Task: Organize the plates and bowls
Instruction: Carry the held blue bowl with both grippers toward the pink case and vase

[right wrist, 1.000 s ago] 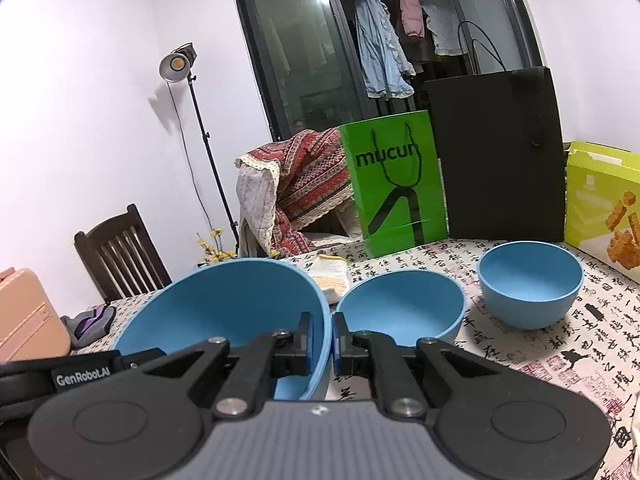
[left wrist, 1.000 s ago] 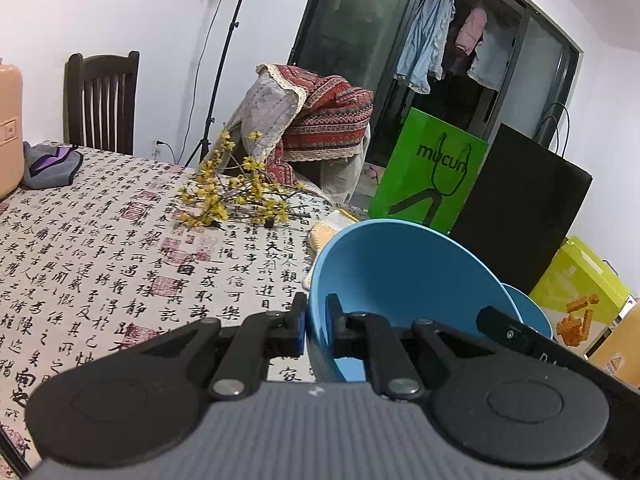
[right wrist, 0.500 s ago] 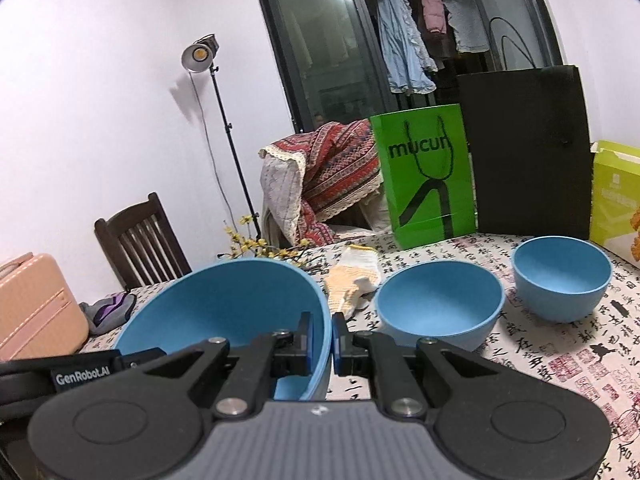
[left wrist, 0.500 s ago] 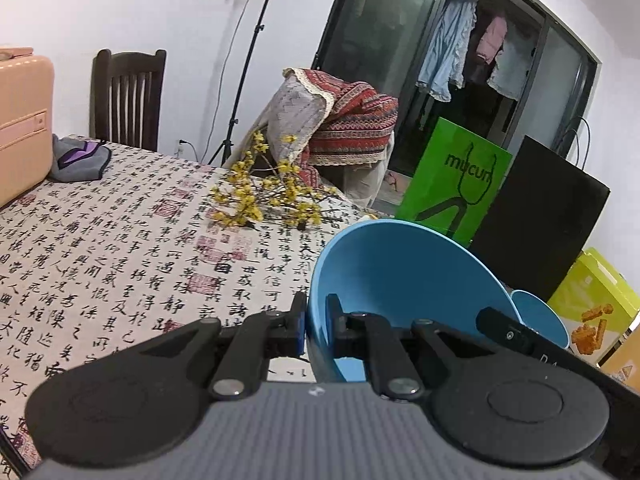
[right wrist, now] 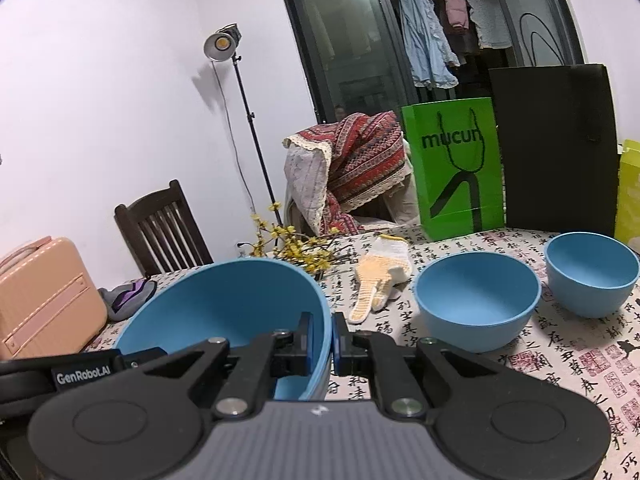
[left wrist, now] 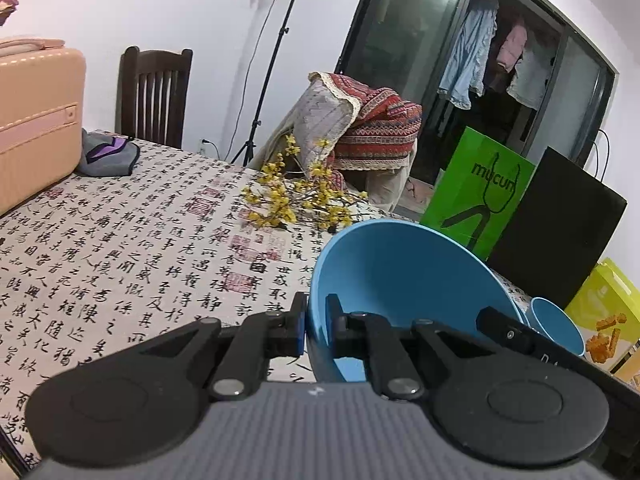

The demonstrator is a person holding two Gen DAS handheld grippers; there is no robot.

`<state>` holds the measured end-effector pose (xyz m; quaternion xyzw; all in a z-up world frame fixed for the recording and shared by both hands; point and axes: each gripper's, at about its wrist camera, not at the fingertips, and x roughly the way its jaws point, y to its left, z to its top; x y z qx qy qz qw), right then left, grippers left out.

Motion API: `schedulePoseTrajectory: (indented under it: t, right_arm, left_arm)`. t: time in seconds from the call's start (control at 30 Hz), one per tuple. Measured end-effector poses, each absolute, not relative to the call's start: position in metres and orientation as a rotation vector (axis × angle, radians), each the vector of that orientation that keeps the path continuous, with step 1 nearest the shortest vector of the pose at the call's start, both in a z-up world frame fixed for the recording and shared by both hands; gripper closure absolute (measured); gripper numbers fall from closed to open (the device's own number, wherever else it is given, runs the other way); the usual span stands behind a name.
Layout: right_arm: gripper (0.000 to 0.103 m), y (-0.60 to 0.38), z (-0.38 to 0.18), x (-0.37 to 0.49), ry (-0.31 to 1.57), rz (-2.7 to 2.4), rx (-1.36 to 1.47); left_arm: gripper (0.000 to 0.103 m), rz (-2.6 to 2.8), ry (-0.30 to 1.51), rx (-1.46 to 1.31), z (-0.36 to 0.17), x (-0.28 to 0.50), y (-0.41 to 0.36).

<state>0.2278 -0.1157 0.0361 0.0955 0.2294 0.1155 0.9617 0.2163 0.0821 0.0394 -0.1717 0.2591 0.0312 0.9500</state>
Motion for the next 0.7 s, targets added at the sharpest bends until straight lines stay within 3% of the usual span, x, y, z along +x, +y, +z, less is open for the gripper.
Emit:
schedulePoseTrajectory:
  t: [0.7]
  right_arm:
    - [0.094, -0.08, 0.036, 0.214, 0.473, 0.317, 0.171]
  left_arm:
    - [0.093, 0.141, 0.512, -0.369, 0.04, 0.187, 0.113]
